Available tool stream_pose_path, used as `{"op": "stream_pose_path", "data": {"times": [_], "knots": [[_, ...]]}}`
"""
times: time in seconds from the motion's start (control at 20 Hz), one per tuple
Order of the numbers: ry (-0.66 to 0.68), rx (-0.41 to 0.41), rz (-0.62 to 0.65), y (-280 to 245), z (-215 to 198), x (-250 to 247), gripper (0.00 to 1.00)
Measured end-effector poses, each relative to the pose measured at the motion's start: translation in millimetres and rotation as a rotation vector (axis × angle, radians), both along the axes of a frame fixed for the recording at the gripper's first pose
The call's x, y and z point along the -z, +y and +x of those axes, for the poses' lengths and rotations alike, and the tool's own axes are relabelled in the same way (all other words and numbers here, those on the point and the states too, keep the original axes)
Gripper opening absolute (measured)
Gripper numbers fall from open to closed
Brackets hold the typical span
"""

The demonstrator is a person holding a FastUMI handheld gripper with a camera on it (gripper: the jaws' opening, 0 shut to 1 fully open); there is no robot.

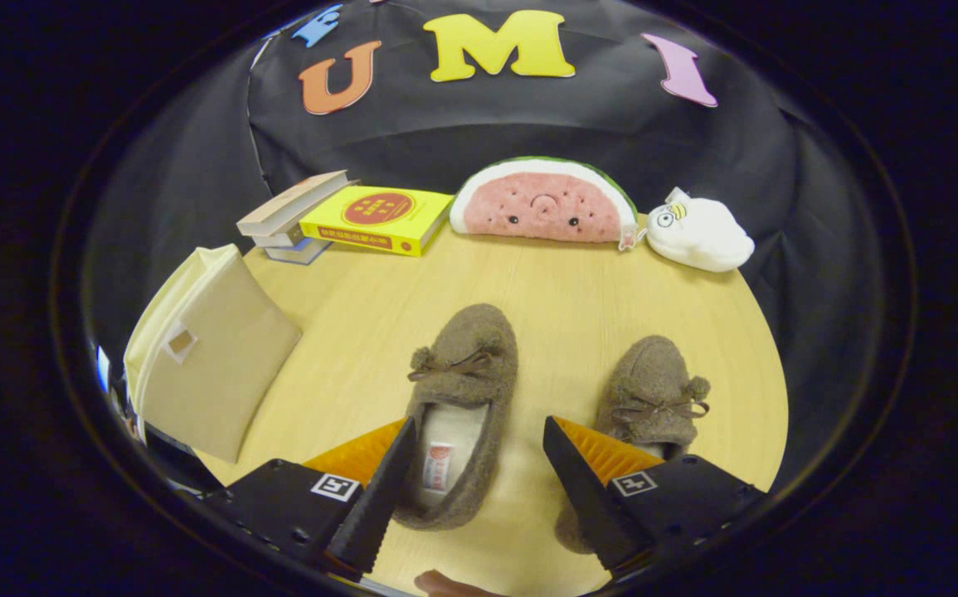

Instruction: Open the storage box then place both shoes into the box .Put the left shoe in first, then the right shoe, with the right side of both shoes facing outward in a uniform manner.

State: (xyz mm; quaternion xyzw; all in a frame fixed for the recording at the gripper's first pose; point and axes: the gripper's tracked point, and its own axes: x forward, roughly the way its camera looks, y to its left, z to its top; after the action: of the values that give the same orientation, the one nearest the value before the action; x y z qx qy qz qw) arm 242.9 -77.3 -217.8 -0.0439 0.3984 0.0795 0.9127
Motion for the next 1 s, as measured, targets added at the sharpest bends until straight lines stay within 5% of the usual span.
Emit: {"op": "stream_pose_path", "data": {"times": [0.2, 0.5, 0.65, 0.75, 0.8, 1.0], "knots": [[0.107, 0.039, -0.063, -12, -3, 20, 0.8], [0.211, 0.082, -0.045, -5, 6, 32, 0.43], [0.256, 0.086, -0.051, -1, 7, 37, 0.16], [0.266, 0.11, -0.039, -3, 13, 34, 0.16], [0.271, 0.123, -0.013, -4, 9, 36, 0.0], [0.301, 0.165, 0.14, 0, 0, 29, 0.0]]}}
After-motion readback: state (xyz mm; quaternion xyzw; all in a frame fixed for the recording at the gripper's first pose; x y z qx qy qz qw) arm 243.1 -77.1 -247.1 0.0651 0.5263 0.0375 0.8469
